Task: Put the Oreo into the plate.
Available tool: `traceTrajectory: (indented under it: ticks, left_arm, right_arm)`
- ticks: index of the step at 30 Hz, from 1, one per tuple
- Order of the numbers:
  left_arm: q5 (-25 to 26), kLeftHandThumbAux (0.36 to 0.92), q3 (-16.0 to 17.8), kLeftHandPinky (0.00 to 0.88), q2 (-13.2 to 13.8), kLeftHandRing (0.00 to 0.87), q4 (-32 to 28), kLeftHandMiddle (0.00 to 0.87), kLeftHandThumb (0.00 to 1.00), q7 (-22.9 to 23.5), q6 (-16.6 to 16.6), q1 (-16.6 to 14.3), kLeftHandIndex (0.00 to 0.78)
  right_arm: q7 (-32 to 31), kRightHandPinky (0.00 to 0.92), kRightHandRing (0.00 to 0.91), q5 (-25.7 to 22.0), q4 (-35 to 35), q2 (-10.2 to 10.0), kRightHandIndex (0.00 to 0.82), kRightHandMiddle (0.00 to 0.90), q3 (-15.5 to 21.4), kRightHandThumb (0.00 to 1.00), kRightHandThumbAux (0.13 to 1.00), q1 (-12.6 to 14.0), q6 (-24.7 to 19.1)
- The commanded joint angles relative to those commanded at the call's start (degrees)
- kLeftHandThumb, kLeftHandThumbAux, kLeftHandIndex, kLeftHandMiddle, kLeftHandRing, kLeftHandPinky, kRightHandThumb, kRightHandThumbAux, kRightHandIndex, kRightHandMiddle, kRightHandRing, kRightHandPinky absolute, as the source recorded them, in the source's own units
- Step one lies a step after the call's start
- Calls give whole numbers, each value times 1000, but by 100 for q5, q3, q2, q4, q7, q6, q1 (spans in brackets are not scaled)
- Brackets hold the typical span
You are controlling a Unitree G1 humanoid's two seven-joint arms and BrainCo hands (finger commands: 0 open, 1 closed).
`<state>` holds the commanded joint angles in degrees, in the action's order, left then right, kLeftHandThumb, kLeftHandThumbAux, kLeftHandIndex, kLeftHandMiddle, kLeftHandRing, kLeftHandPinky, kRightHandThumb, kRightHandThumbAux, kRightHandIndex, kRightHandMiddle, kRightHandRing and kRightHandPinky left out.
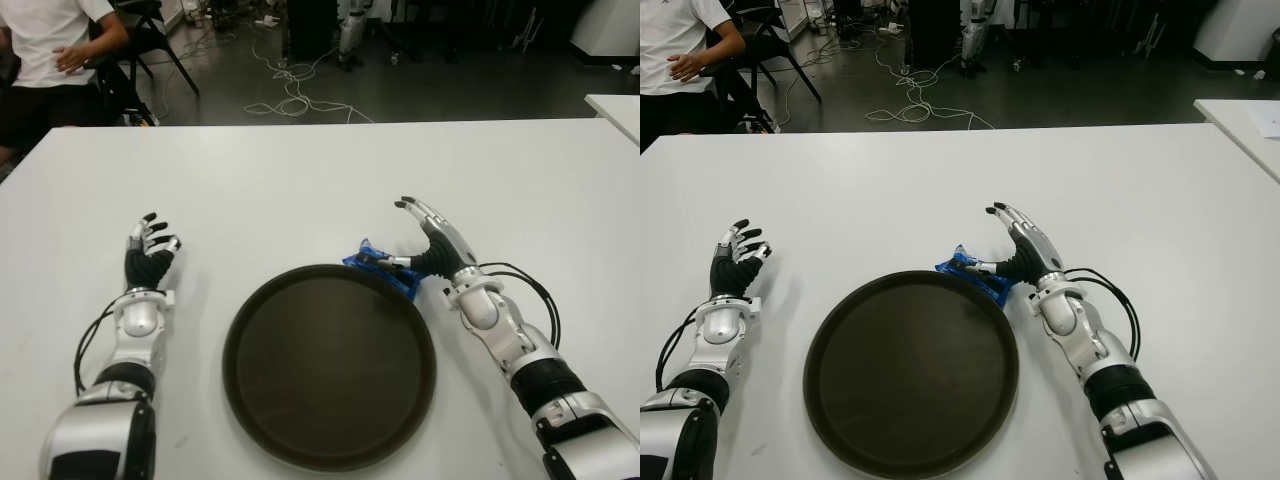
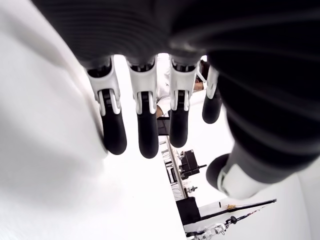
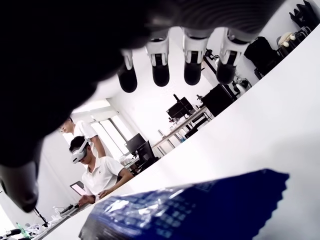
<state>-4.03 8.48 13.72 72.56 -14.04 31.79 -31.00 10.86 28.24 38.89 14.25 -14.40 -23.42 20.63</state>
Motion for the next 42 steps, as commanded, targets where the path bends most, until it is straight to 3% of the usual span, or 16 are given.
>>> traceTrajectory:
  ticks: [21, 42]
  left_arm:
    - [2, 674, -2, 301, 6, 259, 6, 234, 309, 22, 15, 6, 155]
    - [-34, 704, -62, 307, 24, 263, 5, 239, 296, -44, 1, 4, 152]
  right_arm:
    - [86, 0, 0, 101, -24, 1, 0, 0, -71, 0, 555, 6, -59]
    - [117, 0, 0, 143, 222, -38, 0, 0, -185, 0, 583, -130, -321]
